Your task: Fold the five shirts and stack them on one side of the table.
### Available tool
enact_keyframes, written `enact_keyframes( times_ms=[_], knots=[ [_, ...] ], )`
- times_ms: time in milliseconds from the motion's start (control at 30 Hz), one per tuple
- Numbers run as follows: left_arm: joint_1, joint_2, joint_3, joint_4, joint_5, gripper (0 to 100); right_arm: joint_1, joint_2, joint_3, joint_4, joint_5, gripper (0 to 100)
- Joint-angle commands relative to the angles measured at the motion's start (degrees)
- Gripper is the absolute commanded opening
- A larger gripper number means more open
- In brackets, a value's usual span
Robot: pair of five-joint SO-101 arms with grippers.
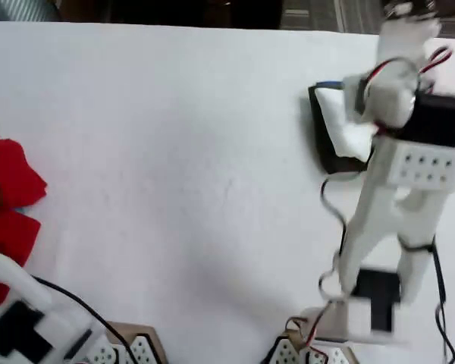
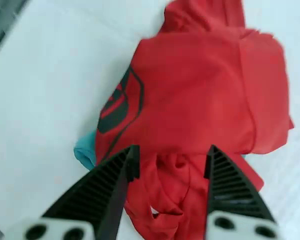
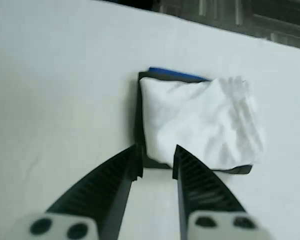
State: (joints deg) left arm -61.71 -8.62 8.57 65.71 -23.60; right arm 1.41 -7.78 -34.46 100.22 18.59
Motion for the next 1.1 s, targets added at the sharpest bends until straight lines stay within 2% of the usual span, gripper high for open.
enact_keyframes(
  times_ms=[0,267,467,533,633,700,867,1067],
  knots=[
    [-1.1,11.3,-16.5,7.5,-0.5,23,-3.7,-15.5,20.5,1.1,-0.4,10.6],
    [-1.1,32.4,-39.0,21.0,-4.7,23,-4.4,-30.9,37.6,1.1,-0.4,10.5],
    [1.3,41.4,-48.5,33.9,-9.6,23,-4.4,-34.0,41.8,1.1,-0.4,10.5],
    [2.6,42.5,-49.4,36.7,-10.6,19,-4.4,-34.0,42.8,1.0,-0.4,10.5],
    [3.5,42.3,-48.9,36.4,-10.3,1,-4.3,-34.1,43.7,0.7,-0.4,10.6],
    [4.0,41.9,-49.0,36.5,-8.5,4,-4.3,-34.2,44.0,0.7,-0.4,10.7],
    [7.6,37.9,-48.9,36.7,-5.3,3,-4.3,-34.1,44.8,-1.1,-0.4,10.8],
    [18.5,24.5,-48.8,36.7,0.0,3,-4.3,-34.1,55.9,-12.4,-0.4,10.6]
  ],
)
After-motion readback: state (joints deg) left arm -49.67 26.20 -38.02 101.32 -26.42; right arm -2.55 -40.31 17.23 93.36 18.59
